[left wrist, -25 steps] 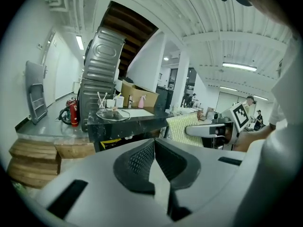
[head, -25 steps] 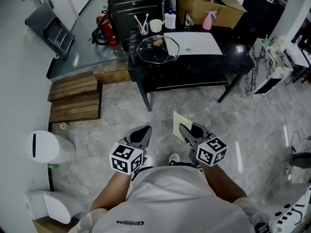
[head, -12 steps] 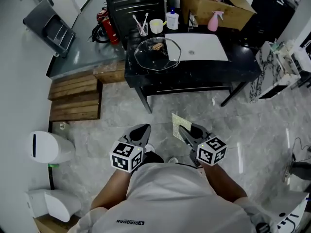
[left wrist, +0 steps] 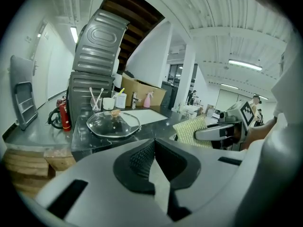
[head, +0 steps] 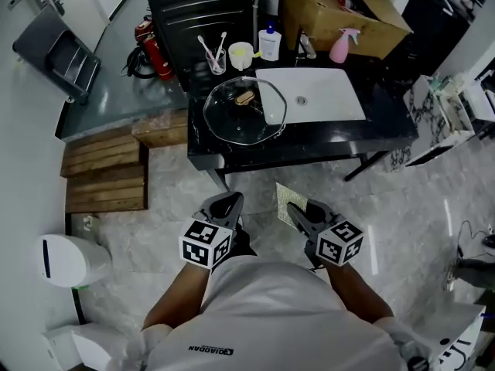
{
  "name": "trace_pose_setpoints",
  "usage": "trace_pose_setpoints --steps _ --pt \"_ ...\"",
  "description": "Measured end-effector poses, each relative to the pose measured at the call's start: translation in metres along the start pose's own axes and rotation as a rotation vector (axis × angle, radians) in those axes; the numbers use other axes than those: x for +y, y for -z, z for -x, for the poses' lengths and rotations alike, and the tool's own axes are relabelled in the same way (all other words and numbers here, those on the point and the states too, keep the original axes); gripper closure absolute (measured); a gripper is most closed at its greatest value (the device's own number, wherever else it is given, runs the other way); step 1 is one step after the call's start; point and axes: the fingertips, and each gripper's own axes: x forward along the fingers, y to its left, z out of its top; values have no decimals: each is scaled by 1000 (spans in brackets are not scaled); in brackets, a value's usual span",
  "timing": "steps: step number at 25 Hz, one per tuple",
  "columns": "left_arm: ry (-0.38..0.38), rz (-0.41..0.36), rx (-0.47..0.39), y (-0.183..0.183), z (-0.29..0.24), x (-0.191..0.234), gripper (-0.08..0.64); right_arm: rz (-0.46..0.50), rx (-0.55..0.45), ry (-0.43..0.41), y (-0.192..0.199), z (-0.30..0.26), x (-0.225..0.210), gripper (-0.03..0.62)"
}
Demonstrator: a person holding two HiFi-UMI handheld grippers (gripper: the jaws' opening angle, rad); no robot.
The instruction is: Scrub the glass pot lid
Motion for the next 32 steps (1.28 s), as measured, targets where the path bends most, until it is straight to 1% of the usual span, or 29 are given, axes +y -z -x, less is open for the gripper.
trace_pose_setpoints --steps 4,8,12,16,19,23,27,32 --pt "42 -61 11 -42 -37 47 545 -10 -8 38 -46 -50 -28 503" --pt "67 -113 12 -75 -69 104 545 -21 -37 70 -84 -102 -49 503" --pt "94 -134 21 -92 -93 153 545 -27 -53 106 -111 -147 -66 503" --pt "120 -165 26 -102 -111 185 543 -24 -73 145 -133 -174 -80 503" --pt "125 -168 32 -103 -121 198 543 -15 -70 164 -141 -184 -89 503" --pt "134 -173 37 -103 -133 204 543 1 -58 177 -147 -192 -101 503" --pt "117 -168 47 -100 -145 207 543 17 -41 159 -153 -199 -117 503" --pt "65 -147 47 -105 -162 209 543 107 0 110 -175 -212 -138 503"
